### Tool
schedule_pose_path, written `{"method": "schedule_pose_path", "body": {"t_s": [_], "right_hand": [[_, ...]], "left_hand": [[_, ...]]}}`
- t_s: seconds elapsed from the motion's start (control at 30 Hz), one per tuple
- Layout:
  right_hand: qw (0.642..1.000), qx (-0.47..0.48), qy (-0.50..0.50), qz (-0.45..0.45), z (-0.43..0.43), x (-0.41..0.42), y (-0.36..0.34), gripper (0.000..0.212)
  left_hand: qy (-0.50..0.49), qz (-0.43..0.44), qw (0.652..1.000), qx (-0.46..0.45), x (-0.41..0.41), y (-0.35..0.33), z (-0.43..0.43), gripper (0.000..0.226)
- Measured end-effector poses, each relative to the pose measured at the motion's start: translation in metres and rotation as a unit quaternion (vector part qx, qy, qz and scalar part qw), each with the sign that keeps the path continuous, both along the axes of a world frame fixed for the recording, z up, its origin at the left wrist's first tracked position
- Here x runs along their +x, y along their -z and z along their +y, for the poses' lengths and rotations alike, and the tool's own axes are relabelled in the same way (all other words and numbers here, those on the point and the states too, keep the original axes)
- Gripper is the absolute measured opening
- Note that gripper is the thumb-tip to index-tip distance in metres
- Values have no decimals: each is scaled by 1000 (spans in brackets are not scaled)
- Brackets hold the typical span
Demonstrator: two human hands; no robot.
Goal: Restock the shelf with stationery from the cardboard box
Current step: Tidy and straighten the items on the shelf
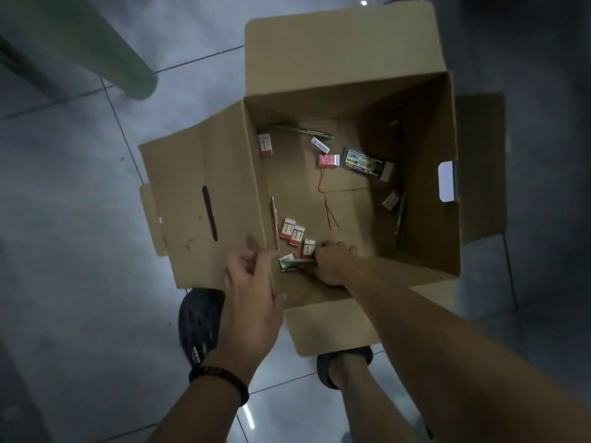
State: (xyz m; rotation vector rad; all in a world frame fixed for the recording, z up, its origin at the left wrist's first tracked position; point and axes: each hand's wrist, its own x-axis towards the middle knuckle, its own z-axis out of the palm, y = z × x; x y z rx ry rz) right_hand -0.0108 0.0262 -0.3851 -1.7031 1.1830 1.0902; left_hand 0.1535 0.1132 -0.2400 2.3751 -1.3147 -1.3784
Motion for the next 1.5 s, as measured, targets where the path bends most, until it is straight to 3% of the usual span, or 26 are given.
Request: {"method": "schedule_pose_path", "body": {"t_s": [0.1, 0.23, 0.33, 0.43, 0.5, 0.6, 0.77, 0.9, 1.07, 1.27, 1.37, 1.5], "right_hand": [[1000, 2, -17, -7, 7, -1, 6, 44], [999, 7, -41, -7, 9, -3, -9, 48], [999, 8, 22, -38, -4, -4, -52, 38], [981, 8, 156, -118, -22, -2, -128, 10], [950, 2, 246, -193, -30, 4, -190, 3], [906, 13, 324, -272, -35, 25, -290, 12], [876, 28, 348, -334, -36, 68, -462, 26], [868, -2, 343, -359, -30, 94, -565, 27], [854, -21, 324, -406, -26, 123, -684, 27], [870, -101, 132, -463, -12, 159, -802, 33], [855, -23, 85, -511, 7, 185, -860, 28], [824, 127, 109, -541, 67, 226, -917, 29]], "left_hand": [[11, 2, 1000, 2, 0, 1, -2, 76], [28, 20, 999, 25, 5, -1, -5, 73], [-34, 74, 996, 33, 12, -18, -8, 53], [-157, 117, 980, 19, 14, -56, -20, 25], [-251, 179, 950, 47, 14, -92, -33, 10], [-308, 269, 910, 73, 25, -161, -54, 19], [-329, 360, 872, 42, 52, -301, -80, 29], [-335, 372, 866, -2, 75, -403, -74, 32], [-426, 375, 819, -88, 94, -524, -52, 29], [-569, 311, 729, -220, 117, -664, 17, 25], [-605, 314, 675, -282, 133, -717, 64, 24], [-610, 285, 637, -376, 152, -777, 134, 26]]}}
